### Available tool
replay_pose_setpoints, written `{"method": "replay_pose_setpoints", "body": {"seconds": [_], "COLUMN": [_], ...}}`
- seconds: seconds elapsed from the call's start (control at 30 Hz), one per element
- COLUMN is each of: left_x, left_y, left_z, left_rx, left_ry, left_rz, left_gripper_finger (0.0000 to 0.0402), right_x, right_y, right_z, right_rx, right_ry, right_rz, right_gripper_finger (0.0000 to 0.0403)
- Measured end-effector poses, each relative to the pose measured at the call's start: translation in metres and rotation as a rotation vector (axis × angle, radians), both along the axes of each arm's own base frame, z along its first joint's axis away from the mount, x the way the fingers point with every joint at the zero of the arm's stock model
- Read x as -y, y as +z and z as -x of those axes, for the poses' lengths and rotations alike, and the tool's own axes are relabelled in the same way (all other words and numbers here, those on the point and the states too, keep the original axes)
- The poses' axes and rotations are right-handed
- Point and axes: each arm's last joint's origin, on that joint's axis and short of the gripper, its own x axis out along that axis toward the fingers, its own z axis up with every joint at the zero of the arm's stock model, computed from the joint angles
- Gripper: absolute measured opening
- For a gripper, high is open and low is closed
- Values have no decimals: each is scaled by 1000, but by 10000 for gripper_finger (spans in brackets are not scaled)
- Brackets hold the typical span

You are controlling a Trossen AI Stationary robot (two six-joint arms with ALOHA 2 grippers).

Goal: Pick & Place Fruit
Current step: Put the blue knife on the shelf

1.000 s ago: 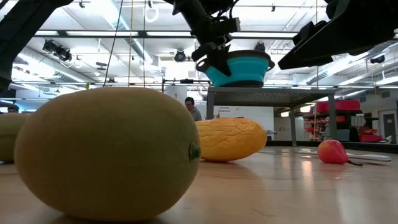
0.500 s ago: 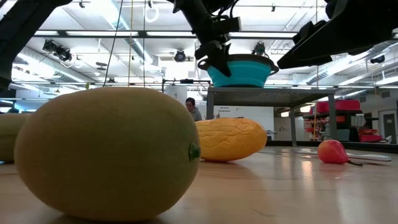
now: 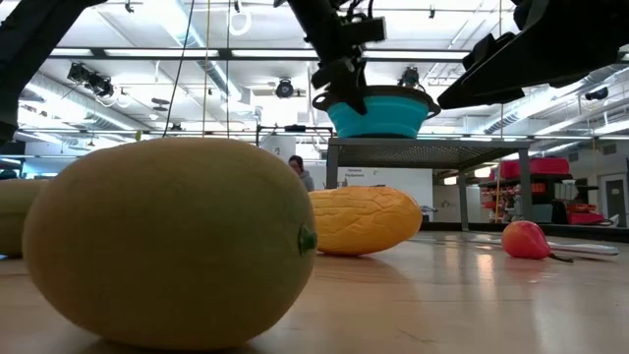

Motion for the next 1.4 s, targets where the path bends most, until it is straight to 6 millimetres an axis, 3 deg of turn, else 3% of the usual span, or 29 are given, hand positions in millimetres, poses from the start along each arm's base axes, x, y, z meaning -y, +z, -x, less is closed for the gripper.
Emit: {"method": "replay_pose_setpoints", "body": {"seconds": [0.27,0.5,0.7,1.0,1.4], "left_x": [19,31,38,50,62], "left_y": [32,68,89,45,-16], "left_z": [17,52,87,121,174], "left_rx": [68,119,206,326,786], "left_ry": [32,153,217,346,179], "left_rz": [65,60,268,386,502], "left_gripper_finger": [220,212,194,154,130], "right_x": [0,1,5,12,35], "right_y": [0,0,-2,-7,-22], "right_z": [0,0,0,2,9], "right_rx": [-2,4,2,-37,-166], "right_ry": [0,-54,-140,-242,-473], "right_rz": [1,-33,-39,-50,-51], "right_gripper_finger": [188,188,188,188,188]}}
